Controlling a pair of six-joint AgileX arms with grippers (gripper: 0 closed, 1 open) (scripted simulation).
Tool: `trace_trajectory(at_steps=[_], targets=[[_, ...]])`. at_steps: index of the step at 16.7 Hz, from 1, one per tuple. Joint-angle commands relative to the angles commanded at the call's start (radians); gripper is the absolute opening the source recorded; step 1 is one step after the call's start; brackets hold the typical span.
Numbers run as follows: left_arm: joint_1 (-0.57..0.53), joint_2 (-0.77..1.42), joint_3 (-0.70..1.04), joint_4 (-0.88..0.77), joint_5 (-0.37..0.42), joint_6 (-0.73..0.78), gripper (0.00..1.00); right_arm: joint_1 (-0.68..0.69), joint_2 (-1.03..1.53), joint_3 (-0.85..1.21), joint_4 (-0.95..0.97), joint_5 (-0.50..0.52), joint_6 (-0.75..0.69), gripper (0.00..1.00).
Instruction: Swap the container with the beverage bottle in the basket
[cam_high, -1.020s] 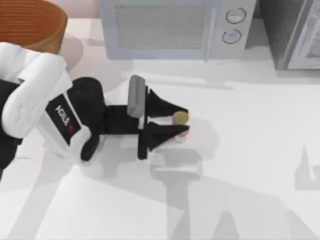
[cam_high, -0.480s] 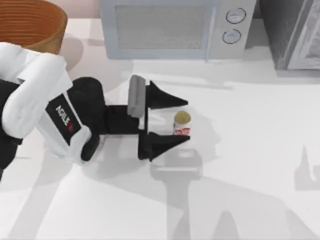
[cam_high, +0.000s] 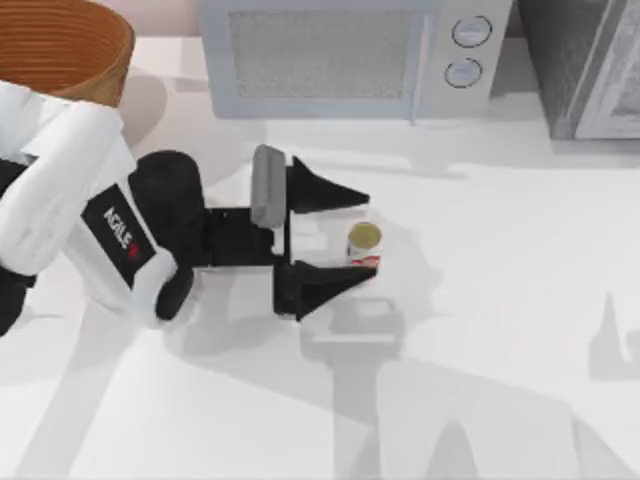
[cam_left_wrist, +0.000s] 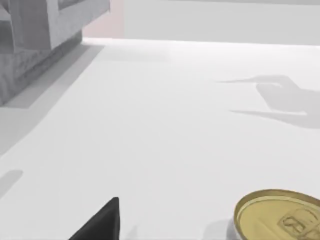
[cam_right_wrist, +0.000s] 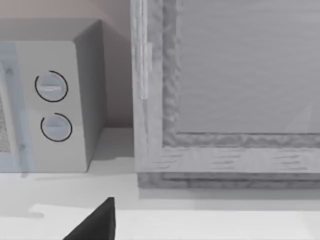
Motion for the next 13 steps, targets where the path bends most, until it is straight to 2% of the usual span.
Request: trace_trajectory(at_steps=[3, 6, 13], targets=[[0.045, -0.125, -0.076, -0.101, -0.088, -0.010, 1.00, 0.000, 0.000, 0.000, 0.000, 0.000, 0.000, 1.00], [0.103, -0.345, -0.182, -0.247, -0.217, -0.009, 1.00, 0.000, 0.000, 0.000, 0.000, 0.000, 0.000, 1.00], [0.241, -1.162, -0.507, -0.679, -0.608, 0.005, 1.00, 0.000, 0.000, 0.000, 0.000, 0.000, 0.000, 1.00]])
